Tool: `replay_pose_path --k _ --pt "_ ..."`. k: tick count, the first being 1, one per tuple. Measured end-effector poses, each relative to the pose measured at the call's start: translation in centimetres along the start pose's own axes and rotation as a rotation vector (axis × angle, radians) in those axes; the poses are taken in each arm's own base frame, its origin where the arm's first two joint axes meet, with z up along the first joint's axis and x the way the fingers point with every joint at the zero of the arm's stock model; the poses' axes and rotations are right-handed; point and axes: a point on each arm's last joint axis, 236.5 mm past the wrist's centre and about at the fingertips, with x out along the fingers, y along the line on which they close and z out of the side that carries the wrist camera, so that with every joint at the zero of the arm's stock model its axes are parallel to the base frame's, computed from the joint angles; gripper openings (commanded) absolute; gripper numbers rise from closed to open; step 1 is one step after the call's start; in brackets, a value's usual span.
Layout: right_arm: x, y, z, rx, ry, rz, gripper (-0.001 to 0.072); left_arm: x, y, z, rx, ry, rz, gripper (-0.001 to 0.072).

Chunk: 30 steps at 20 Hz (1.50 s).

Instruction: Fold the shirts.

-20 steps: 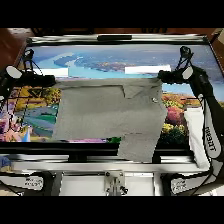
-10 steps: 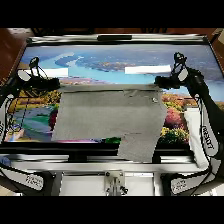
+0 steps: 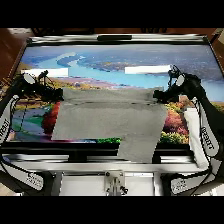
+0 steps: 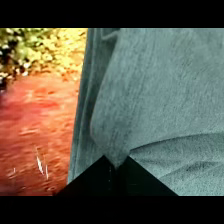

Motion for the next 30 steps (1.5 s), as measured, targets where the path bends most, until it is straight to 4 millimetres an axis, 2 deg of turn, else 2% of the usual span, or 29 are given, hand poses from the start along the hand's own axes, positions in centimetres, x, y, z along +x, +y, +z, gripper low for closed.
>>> replay_pose_path --k 2,3,4,5,6,9,10,11,13,15,17,19,21,23,25,27,30 --pt "0.1 -0.1 -0.5 0.016 0.017 -0.002 0.0091 0.3 0.1 -0.4 -0.015 0.018 -0.002 0.0038" --pt "0.2 -0.1 -0.6 0.026 0.022 -0.003 0.0173 0.6 0.1 -0.6 -0.024 0.028 -0.002 0.0060" --pt "0.2 0.0 -0.8 0.032 0.030 -0.003 0.0378 0.8 0.1 -0.8 -0.032 0.037 -0.002 0.0185" --pt "0.2 -0.1 -1.0 0.034 0.035 -0.004 0.0473 0.9 0.1 -0.9 -0.040 0.044 -0.004 0.0373" --pt "0.0 -0.2 -1.0 0.035 0.038 -0.007 0.0473 0.9 -0.1 -1.0 -0.050 0.049 -0.010 0.0419" --pt "-2.0 -0.5 -1.1 0.013 0.053 -0.009 0.0473 -0.3 -0.9 -1.0 -0.057 0.075 -0.035 0.0421" --pt "-3.3 -0.7 -1.2 0.000 0.056 -0.012 0.0473 -1.2 -1.1 -0.9 -0.053 0.079 -0.043 0.0492" --pt "-4.6 -1.3 -1.5 -0.009 0.061 -0.023 0.0474 -2.3 -1.4 -0.8 -0.047 0.084 -0.049 0.0699" --pt "-7.6 -3.2 -2.4 -0.013 0.072 -0.060 0.0473 -4.9 -1.8 -1.1 -0.036 0.097 -0.059 0.0720" --pt "-10.5 -5.3 -4.2 0.002 0.104 -0.079 0.0473 -7.6 -1.5 -2.7 -0.024 0.131 -0.058 0.0720" --pt "-12.9 -7.6 -6.9 0.032 0.142 -0.095 0.0473 -9.3 -0.3 -5.7 -0.041 0.188 -0.052 0.0720" --pt "-14.6 -9.5 -10.0 0.073 0.166 -0.090 0.0473 -9.9 1.1 -10.2 -0.083 0.254 -0.058 0.0719" --pt "-15.3 -10.5 -12.8 0.117 0.174 -0.055 0.0473 -9.8 2.5 -14.7 -0.126 0.293 -0.073 0.0719" --pt "-15.4 -10.8 -15.0 0.159 0.172 -0.015 0.0474 -9.2 3.9 -18.4 -0.172 0.300 -0.086 0.0719" --pt "-15.2 -10.7 -16.5 0.190 0.175 0.017 0.0473 -8.0 5.1 -20.8 -0.222 0.287 -0.090 0.0718" --pt "-15.0 -10.4 -17.2 0.206 0.171 0.047 0.0473 -6.7 5.2 -22.0 -0.251 0.268 -0.114 0.0711" --pt "-14.8 -9.8 -17.2 0.219 0.153 0.084 0.0474 -5.0 4.9 -21.7 -0.276 0.208 -0.144 0.0708"
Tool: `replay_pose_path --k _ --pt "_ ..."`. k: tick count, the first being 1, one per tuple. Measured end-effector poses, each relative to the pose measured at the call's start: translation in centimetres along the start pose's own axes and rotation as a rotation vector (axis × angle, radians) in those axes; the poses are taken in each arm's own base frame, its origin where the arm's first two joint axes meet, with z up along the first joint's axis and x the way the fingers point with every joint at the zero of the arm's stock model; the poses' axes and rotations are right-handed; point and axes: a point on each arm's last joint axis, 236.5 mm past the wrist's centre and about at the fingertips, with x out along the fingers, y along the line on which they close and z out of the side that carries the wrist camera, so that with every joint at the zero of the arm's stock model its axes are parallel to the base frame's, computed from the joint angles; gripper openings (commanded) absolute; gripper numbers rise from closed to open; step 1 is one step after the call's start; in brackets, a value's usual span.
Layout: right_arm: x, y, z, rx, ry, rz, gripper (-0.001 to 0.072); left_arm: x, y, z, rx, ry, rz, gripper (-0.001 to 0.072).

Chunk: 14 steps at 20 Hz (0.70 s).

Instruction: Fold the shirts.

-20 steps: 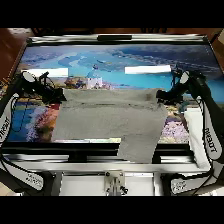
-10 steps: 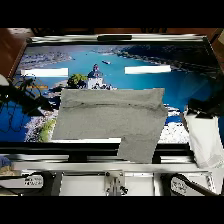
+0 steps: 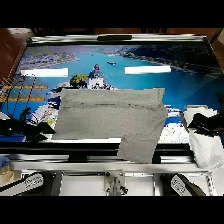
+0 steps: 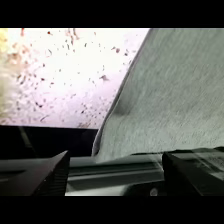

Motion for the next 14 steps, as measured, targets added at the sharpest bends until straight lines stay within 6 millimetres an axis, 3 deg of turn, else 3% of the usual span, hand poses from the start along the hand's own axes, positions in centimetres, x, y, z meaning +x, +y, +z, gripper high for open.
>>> replay_pose_path --k 6,7,8,10,11,13,14 --pt "0.1 0.5 -0.2 0.006 -0.003 0.031 0.0474 1.3 -1.2 1.3 0.002 -0.059 -0.053 0.0617" --pt "0.1 0.5 -0.2 0.007 -0.003 0.032 0.0474 1.5 -1.5 1.5 0.006 -0.066 -0.061 0.0512" --pt "0.1 0.6 -0.2 0.007 -0.003 0.033 0.0473 1.8 -1.5 1.6 0.014 -0.066 -0.058 0.0247" --pt "0.3 0.5 -0.4 0.015 0.005 0.031 0.0474 2.5 -1.5 1.5 0.028 -0.054 -0.048 0.0046" --pt "0.5 0.4 -0.7 0.022 0.020 0.026 0.0474 2.7 -1.7 1.4 0.032 -0.047 -0.051 0.0038" --pt "2.1 0.8 -2.1 0.020 0.077 0.037 0.0625 2.8 -2.0 1.2 0.035 -0.034 -0.061 0.0037" --pt "3.2 1.1 -3.0 0.011 0.112 0.054 0.0625 2.9 -2.1 1.0 0.039 -0.028 -0.062 0.0037"
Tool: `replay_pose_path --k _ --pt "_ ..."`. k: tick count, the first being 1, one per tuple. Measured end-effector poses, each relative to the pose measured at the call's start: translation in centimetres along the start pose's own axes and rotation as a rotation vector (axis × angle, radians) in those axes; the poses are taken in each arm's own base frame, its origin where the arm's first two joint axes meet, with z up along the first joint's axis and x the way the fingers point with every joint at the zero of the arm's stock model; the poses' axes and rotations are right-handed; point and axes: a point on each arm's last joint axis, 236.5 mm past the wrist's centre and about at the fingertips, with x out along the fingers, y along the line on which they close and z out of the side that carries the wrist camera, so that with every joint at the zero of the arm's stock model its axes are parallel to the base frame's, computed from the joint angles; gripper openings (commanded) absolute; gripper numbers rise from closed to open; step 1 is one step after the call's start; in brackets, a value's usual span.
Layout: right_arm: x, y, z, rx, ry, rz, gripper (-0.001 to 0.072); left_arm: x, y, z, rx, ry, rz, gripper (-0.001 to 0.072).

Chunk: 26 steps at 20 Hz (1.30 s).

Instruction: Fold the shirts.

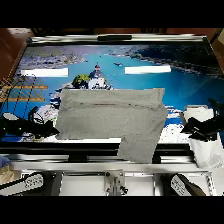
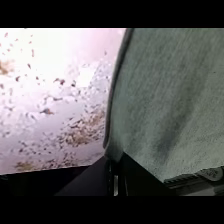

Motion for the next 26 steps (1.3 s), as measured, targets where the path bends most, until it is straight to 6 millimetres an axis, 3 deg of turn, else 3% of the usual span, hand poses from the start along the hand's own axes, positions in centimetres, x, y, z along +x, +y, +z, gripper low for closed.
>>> replay_pose_path --k 4,8,9,13,24,26 --pt "5.5 2.1 -1.5 0.007 0.043 0.130 0.0623 0.0 -0.5 -0.6 0.004 0.028 -0.017 0.0035" --pt "9.0 3.3 -2.5 0.060 0.043 0.216 0.0622 0.0 -0.8 -0.9 0.005 0.041 -0.026 0.0035" --pt "9.7 3.5 -2.7 0.070 0.044 0.230 0.0559 0.0 -0.8 -0.9 0.005 0.043 -0.027 0.0035" --pt "11.4 3.8 -3.1 0.105 0.027 0.264 0.0547 0.0 -0.8 -1.0 0.007 0.044 -0.028 0.0035" --pt "13.2 4.9 -3.7 0.165 0.015 0.336 0.0546 0.0 -0.8 -0.8 0.013 0.037 -0.025 0.0035" --pt "13.5 4.9 -3.8 0.170 0.012 0.337 0.0488 0.0 -0.7 -0.7 0.013 0.034 -0.024 0.0035"
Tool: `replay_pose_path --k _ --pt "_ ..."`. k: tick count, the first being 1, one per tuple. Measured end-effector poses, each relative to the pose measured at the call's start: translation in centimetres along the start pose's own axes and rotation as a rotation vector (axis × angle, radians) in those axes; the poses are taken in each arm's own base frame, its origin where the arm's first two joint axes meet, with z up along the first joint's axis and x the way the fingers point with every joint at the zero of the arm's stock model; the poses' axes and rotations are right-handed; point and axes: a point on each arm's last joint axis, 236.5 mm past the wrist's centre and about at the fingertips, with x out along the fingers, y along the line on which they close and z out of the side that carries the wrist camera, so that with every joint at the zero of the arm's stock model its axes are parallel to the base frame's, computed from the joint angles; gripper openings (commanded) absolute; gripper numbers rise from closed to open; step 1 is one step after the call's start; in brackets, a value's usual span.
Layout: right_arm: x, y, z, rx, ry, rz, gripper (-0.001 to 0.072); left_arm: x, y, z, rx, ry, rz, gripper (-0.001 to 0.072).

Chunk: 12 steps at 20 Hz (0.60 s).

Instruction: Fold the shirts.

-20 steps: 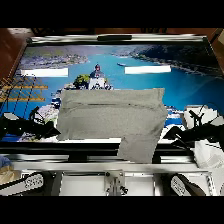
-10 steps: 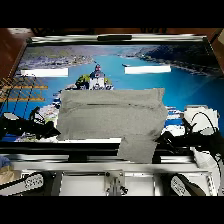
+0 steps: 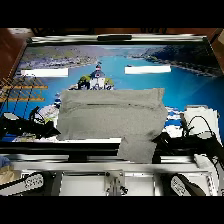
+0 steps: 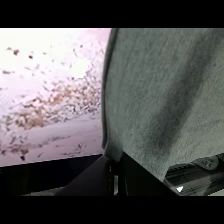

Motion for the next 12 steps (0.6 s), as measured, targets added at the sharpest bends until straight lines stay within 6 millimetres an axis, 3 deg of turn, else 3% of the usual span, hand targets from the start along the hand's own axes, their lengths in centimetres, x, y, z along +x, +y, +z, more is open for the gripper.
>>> replay_pose_path --k 1,3,5,7,8,12 --pt "0.1 -0.1 0.0 0.001 -0.001 0.000 0.0488 0.0 0.0 0.1 0.000 -0.004 0.002 0.0035" --pt "0.3 0.1 0.0 -0.010 -0.004 -0.001 0.0396 0.0 0.1 0.2 0.000 -0.009 0.003 0.0035" --pt "0.9 0.4 -0.2 -0.044 0.004 -0.017 0.0357 0.0 0.1 0.3 0.000 -0.012 0.005 0.0035" --pt "1.8 0.6 -0.8 -0.077 0.034 -0.044 0.0129 0.0 0.1 0.3 0.000 -0.014 0.005 0.0035" --pt "2.1 0.6 -1.1 -0.086 0.049 -0.057 0.0088 0.0 0.1 0.3 0.000 -0.014 0.005 0.0035" --pt "1.2 1.5 -0.3 -0.211 0.040 -0.093 0.0087 -0.5 -0.2 0.7 0.025 -0.018 0.003 0.0035"
